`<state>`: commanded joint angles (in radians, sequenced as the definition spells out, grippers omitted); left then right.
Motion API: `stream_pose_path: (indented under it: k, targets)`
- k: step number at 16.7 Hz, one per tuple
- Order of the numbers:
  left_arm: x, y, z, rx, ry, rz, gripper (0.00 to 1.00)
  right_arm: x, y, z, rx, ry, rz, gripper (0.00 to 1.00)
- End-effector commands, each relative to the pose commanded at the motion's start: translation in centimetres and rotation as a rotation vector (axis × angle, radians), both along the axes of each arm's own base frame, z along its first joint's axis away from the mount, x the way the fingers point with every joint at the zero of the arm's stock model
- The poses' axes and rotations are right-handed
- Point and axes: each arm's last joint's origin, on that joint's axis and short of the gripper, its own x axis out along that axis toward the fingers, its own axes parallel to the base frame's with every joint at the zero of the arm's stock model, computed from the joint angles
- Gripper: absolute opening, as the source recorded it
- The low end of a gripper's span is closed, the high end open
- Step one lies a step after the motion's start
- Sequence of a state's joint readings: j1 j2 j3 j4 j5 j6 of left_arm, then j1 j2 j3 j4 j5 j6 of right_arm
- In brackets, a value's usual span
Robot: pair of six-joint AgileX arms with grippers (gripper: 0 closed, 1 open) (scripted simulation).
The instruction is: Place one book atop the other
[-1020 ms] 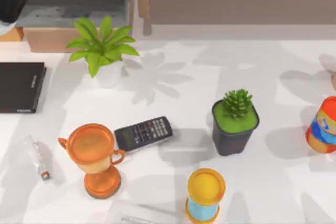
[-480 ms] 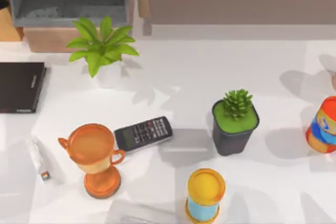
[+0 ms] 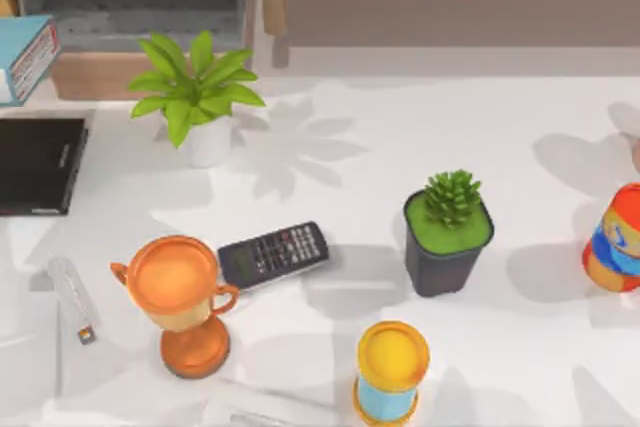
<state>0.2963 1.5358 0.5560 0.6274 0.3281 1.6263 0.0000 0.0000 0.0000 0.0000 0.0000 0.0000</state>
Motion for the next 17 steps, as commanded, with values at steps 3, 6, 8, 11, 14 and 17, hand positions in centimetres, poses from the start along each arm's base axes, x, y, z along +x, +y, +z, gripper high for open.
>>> stream_pose_path:
  k: [3,6,8,11,14,17]
  targets:
    - [-0.1,0.4,-3.5,0.056,0.156,-0.018,0.00,0.0,0.0,0.0,0.000,0.000,0.000,1.00]
    - [-0.1,0.4,-4.3,0.068,0.191,-0.025,0.00,0.0,0.0,0.0,0.000,0.000,0.000,1.00]
    - [-0.1,0.4,-4.3,0.068,0.191,-0.025,0.00,0.0,0.0,0.0,0.000,0.000,0.000,1.00]
    - [0.1,0.3,-4.3,0.069,0.188,-0.028,0.00,0.0,0.0,0.0,0.000,0.000,0.000,1.00]
    - [0.4,0.4,-4.5,0.068,0.191,-0.025,0.00,0.0,0.0,0.0,0.000,0.000,0.000,1.00]
    - [0.4,0.4,-4.5,0.068,0.191,-0.025,0.08,0.0,0.0,0.0,0.000,0.000,0.000,1.00]
